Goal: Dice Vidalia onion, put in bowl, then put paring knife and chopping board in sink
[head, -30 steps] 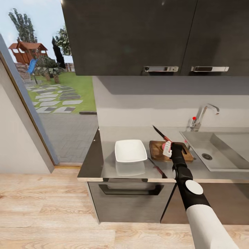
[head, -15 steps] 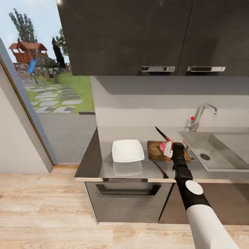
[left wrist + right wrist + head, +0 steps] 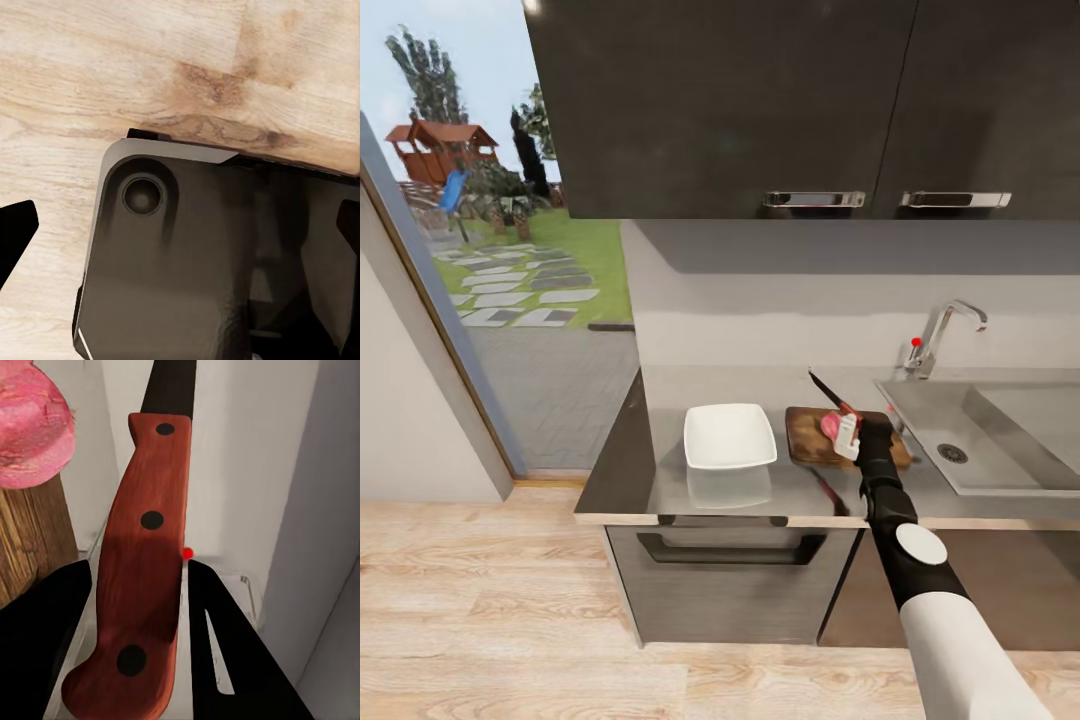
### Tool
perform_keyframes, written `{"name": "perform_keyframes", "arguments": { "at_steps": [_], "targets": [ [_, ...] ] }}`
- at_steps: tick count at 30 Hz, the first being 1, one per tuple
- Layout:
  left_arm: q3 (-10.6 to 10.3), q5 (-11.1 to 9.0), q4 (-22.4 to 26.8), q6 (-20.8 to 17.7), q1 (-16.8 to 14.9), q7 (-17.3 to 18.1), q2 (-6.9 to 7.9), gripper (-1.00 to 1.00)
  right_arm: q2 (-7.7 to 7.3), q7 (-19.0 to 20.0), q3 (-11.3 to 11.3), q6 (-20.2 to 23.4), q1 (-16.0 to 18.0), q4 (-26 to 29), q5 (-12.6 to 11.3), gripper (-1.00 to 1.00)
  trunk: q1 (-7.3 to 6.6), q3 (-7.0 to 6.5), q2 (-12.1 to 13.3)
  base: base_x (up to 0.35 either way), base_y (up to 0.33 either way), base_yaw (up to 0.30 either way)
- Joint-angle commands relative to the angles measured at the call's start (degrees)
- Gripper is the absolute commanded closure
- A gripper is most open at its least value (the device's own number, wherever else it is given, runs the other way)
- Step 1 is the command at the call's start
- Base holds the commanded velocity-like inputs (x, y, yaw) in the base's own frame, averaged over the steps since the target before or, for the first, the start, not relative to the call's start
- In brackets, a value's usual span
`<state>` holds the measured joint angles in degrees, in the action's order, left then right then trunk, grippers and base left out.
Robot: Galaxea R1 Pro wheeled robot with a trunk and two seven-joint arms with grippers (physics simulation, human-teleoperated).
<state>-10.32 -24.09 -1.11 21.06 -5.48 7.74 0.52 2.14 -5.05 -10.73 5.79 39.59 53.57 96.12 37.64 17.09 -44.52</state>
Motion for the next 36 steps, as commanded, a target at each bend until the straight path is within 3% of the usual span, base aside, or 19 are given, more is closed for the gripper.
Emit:
{"name": "perform_keyframes", "arguments": {
  "at_steps": [1, 11, 36],
  "targets": [
    [-0.4, -0.6, -0.1, 0.2, -0.1, 0.3, 0.01, -1.0, -0.07, -0.2, -0.3, 0.1, 0.0, -0.2, 0.6, 1.0, 0.01, 0.07, -0.1, 0.0, 0.0, 0.0],
    [-0.4, -0.6, -0.1, 0.2, -0.1, 0.3, 0.01, -1.0, -1.27, -0.1, -0.8, 0.2, 0.0, -0.6, 0.6, 1.0, 0.01, 0.07, -0.1, 0.0, 0.0, 0.0],
    [-0.4, -0.6, -0.1, 0.2, -0.1, 0.3, 0.07, -1.0, -1.35, -0.2, -1.0, 1.4, 0.0, -3.7, 0.6, 1.0, 0.01, 0.07, -0.1, 0.0, 0.0, 0.0]
  ]
}}
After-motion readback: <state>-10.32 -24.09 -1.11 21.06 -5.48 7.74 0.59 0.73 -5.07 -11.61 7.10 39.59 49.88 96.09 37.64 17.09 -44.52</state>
